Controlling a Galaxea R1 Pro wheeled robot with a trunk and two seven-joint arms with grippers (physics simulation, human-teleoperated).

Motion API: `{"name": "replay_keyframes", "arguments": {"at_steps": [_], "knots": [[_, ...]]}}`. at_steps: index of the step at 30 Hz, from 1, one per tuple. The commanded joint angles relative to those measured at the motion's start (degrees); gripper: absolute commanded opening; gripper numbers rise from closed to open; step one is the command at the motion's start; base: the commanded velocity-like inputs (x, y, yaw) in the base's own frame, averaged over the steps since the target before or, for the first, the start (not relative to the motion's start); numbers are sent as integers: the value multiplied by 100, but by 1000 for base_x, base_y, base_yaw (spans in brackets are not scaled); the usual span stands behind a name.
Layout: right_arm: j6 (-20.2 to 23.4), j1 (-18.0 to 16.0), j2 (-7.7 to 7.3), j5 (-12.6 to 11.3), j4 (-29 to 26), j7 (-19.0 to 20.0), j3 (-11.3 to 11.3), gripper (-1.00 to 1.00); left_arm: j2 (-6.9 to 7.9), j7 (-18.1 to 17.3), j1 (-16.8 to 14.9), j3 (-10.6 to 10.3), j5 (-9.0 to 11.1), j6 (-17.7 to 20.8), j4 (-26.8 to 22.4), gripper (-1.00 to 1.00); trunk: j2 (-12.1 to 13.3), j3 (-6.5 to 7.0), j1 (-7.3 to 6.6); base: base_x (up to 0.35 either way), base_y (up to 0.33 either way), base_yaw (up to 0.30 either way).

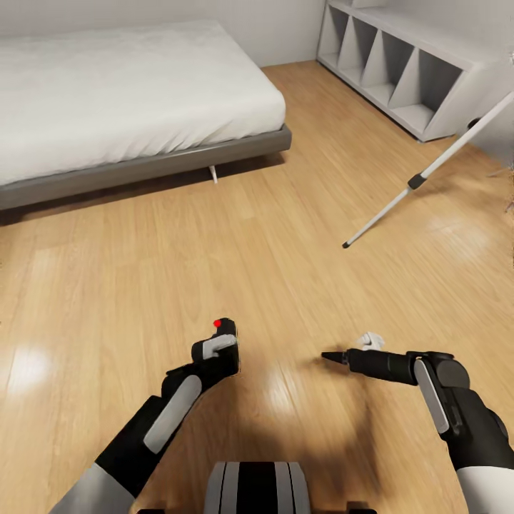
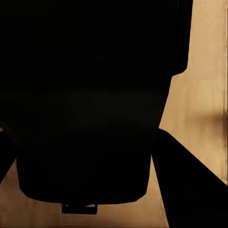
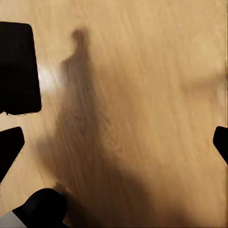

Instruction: Attach the digital camera to the camera tripod in the bedroom.

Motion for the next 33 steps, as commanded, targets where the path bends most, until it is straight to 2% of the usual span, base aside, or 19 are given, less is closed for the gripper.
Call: {"name": "replay_keyframes", "arguments": {"at_steps": [1,3,4,9,10,11,12,18,19,27,33], "knots": [[34,-2,-3,-9,-2,9,-50,100,105,34,-2,-17,241,-8,-60,-100,0,19,-3,0,0,0],[34,-2,-16,-8,-3,9,-137,100,300,-1,0,-17,573,-18,-153,-100,3,64,-8,0,0,0],[34,-1,-32,-6,-3,9,-222,100,500,-55,1,-18,896,-33,-230,-100,4,86,-11,0,0,0],[34,-2,-66,-1,-10,9,-355,100,956,-315,3,-20,1609,-121,-327,-100,11,196,-24,0,0,0],[34,-2,-73,4,-11,9,-378,100,1112,-474,3,-23,1824,-184,-344,-100,12,219,-26,0,0,0],[34,-1,-76,9,-12,9,-385,100,1185,-560,3,-24,1913,-219,-350,-100,13,241,-29,0,0,0],[34,-1,-80,20,-12,9,-396,100,1320,-744,3,-25,2053,-293,-359,-100,15,263,-32,0,0,0],[34,-1,-85,42,-13,9,-393,100,1609,-1307,3,-32,2253,-448,-366,-100,23,396,-47,0,0,0],[34,-1,-86,47,-13,9,-390,100,1669,-1548,3,-34,2289,-476,-363,-100,24,418,-50,0,0,0],[34,-1,-79,52,-13,9,-370,100,1730,-1987,3,-36,2324,-491,-337,-100,35,595,-70,0,0,0],[34,-1,-72,52,-13,9,-363,100,1732,-2007,3,-36,2325,-489,-328,-100,43,728,-86,0,0,0]]}}
